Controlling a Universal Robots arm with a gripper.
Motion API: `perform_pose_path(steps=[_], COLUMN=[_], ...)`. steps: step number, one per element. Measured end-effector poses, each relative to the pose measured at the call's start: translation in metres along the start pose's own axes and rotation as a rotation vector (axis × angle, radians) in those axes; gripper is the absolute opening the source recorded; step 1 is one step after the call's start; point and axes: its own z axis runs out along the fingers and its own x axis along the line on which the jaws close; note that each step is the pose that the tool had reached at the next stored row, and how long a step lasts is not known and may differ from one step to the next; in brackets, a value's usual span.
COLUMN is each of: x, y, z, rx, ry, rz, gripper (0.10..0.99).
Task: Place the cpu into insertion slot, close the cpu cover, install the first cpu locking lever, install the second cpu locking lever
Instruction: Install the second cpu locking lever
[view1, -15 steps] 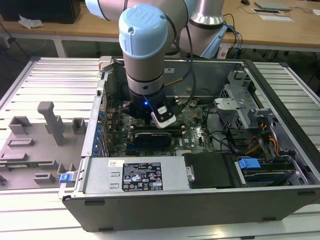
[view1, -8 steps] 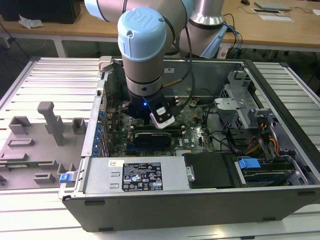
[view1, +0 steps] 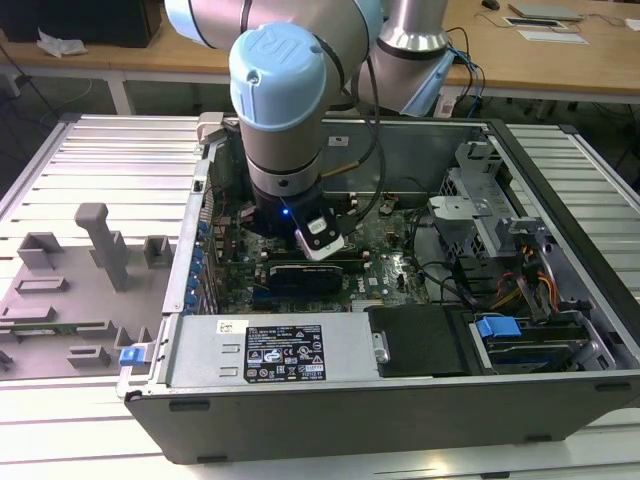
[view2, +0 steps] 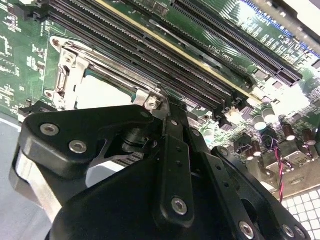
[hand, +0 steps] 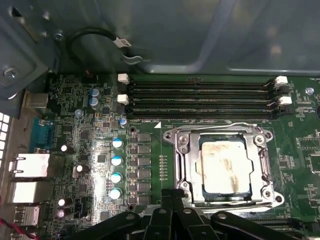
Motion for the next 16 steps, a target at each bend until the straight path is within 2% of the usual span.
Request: perform_pose_path(steps=[4, 6, 7, 16], x=[0.0002, 0.0000, 0.0000, 0.0001], y=[0.0003, 0.0018, 0.0020, 0.0010], z=[-0.0005, -0.0059, -0.0063, -0.0032], rx=[0.000, 0.000, 0.000, 0.000], ry=[-0.0001, -0.0001, -0.0002, -0.0037], rz=[0.000, 0.000, 0.000, -0.001], gripper=[0.106, 0.106, 0.106, 0.106])
